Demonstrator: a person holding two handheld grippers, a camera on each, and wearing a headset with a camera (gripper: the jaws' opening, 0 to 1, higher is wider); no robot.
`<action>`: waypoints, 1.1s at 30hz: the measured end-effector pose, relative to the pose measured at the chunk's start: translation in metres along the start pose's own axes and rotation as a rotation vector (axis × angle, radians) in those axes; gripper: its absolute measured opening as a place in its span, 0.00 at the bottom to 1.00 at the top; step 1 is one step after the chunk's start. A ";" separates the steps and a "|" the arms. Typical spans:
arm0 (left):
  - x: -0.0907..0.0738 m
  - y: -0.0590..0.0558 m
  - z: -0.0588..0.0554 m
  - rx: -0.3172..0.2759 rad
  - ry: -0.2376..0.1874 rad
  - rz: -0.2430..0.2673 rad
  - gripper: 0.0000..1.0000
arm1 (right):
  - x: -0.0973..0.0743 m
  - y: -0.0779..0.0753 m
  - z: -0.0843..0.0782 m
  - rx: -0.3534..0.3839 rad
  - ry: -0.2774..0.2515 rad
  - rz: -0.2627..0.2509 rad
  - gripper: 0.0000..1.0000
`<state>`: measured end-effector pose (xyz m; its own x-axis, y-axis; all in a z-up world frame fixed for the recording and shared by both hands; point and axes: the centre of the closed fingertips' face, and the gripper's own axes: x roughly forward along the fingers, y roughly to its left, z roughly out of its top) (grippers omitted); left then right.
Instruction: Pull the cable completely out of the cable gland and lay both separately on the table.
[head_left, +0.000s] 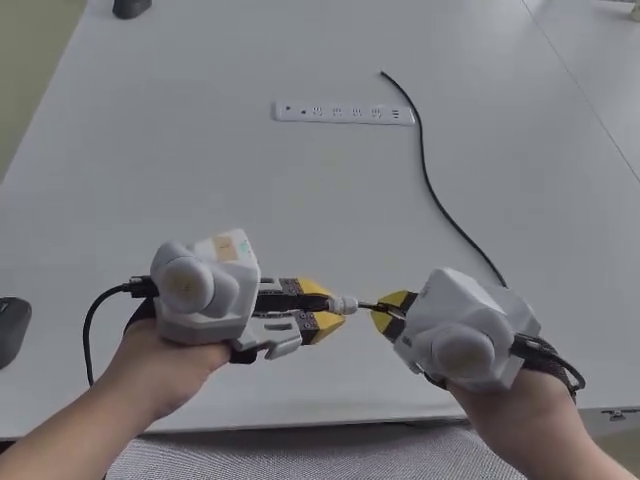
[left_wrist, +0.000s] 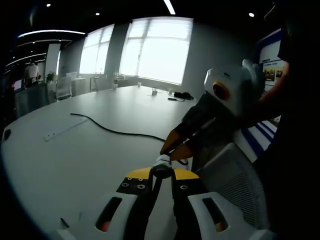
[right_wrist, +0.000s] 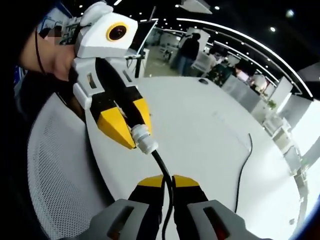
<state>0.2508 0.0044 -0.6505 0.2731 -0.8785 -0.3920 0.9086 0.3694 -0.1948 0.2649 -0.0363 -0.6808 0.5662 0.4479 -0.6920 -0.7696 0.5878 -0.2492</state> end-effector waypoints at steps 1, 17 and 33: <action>0.000 0.000 0.000 0.001 0.000 0.000 0.15 | 0.000 -0.002 -0.004 0.037 0.005 -0.004 0.00; 0.000 0.002 0.000 0.002 -0.001 0.010 0.15 | 0.014 -0.015 -0.058 0.438 0.056 -0.041 0.01; -0.001 0.003 -0.001 0.011 0.007 0.019 0.15 | 0.016 -0.006 -0.065 0.429 0.068 -0.035 0.01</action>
<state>0.2525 0.0070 -0.6519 0.2884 -0.8691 -0.4020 0.9067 0.3828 -0.1771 0.2596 -0.0768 -0.7341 0.5584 0.3856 -0.7345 -0.5498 0.8351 0.0204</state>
